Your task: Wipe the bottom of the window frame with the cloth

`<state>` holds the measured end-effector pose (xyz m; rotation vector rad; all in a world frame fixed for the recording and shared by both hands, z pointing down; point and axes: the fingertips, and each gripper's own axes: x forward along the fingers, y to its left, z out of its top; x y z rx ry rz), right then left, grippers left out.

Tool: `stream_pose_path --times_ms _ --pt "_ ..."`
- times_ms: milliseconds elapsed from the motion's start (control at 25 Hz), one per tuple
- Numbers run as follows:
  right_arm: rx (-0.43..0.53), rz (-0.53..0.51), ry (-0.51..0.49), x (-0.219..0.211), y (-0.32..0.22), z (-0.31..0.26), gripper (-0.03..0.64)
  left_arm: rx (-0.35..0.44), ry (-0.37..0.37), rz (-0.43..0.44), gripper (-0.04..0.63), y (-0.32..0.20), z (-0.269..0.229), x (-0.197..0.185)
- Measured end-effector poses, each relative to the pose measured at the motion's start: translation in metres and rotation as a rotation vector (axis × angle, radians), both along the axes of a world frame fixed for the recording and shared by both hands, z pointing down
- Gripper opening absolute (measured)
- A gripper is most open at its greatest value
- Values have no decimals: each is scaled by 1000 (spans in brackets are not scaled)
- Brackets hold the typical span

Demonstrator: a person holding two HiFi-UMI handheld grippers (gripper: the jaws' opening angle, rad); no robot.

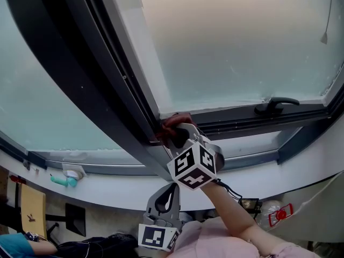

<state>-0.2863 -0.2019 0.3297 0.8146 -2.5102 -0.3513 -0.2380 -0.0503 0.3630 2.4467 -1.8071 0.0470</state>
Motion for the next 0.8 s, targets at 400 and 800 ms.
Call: stream_pose_path --times_ms 400,800 --pt "-22 6 -97 25 -3 0 77 12 -27 3 -3 4 -3 21" --pt "-67 5 -152 47 -6 0 77 9 -33 18 -3 7 -2 40"
